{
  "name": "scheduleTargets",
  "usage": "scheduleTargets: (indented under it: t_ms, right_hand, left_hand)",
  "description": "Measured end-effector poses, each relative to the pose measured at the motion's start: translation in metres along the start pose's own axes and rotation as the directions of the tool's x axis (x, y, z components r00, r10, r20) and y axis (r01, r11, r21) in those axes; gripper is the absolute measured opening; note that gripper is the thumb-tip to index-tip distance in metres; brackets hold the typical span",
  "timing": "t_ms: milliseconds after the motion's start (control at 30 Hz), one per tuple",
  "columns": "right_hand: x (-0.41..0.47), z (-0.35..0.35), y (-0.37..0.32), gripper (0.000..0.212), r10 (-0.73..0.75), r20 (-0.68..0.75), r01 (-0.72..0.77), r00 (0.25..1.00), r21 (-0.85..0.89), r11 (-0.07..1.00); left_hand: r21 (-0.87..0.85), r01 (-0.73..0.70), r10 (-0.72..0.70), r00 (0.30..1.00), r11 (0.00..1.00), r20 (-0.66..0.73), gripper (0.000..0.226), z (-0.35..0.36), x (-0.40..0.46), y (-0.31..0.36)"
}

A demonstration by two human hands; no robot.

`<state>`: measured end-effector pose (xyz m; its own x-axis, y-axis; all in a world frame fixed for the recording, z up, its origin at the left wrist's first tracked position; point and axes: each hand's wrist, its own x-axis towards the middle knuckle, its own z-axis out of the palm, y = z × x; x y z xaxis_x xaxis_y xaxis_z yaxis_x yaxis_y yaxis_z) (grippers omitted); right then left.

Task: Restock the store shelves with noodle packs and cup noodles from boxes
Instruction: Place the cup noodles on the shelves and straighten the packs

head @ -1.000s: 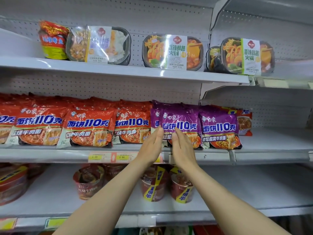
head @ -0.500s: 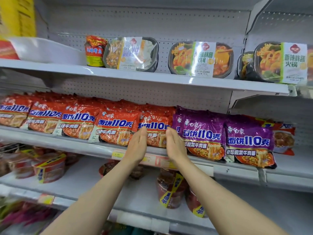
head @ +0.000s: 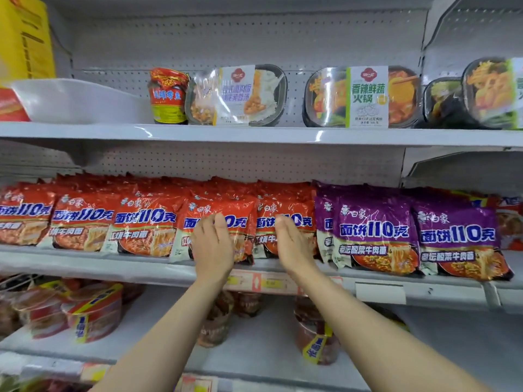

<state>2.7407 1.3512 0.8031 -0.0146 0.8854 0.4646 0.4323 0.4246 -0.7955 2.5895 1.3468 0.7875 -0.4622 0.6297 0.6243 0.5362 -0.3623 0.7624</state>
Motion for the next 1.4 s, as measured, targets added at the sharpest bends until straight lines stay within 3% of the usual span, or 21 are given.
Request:
scheduleTargets:
  t_ms: [67,200,400,567,700,767,1033,1267,1400]
  right_hand:
    - [0.006,0.014,-0.005,0.049,-0.003,-0.039,0.002,0.999,-0.023,1.0]
    - [0.016,0.039,-0.002,0.048,0.042,-0.268,-0.072,0.963,-0.102,0.992]
    - [0.011,0.061,0.002,0.047,0.002,-0.298,-0.051,0.954,-0.159,0.986]
    - [0.003,0.05,0.008,0.045,0.009,-0.344,-0.073,0.939,-0.174,0.982]
    - [-0.002,0.036,0.013,0.045,0.071,-0.37,-0.147,0.926,-0.181,0.972]
    - [-0.006,0.03,0.015,0.046,0.1,-0.384,-0.177,0.918,-0.171,0.969]
    - [-0.014,0.011,0.019,0.046,0.112,-0.327,-0.19,0.938,-0.216,0.958]
    - [-0.009,0.007,0.026,0.051,0.077,-0.254,-0.161,0.964,-0.326,0.932]
    - [-0.005,0.002,0.032,0.052,0.079,-0.218,-0.158,0.973,-0.372,0.915]
  left_hand:
    - [0.052,-0.017,0.016,1.0,0.998,0.017,0.068,-0.009,0.014,-0.015]
    - [0.061,-0.114,0.109,0.99,0.992,0.09,0.086,-0.017,0.021,-0.035]
    - [-0.03,-0.178,0.181,0.961,0.984,0.208,0.082,-0.012,0.011,-0.029]
    - [-0.259,-0.155,0.239,0.911,0.953,0.337,0.058,-0.006,-0.004,-0.012]
    - [-0.289,0.07,0.115,0.81,0.955,0.575,0.062,0.005,-0.012,0.006]
    - [-0.274,0.117,0.08,0.784,0.955,0.615,0.068,0.013,-0.015,0.009]
    - [-0.119,0.133,-0.03,0.78,0.984,0.625,0.086,0.035,-0.02,0.022]
    - [-0.086,0.264,-0.144,0.74,0.961,0.657,0.082,0.047,-0.013,0.032]
    - [-0.096,0.253,-0.128,0.737,0.963,0.663,0.078,0.05,-0.015,0.032]
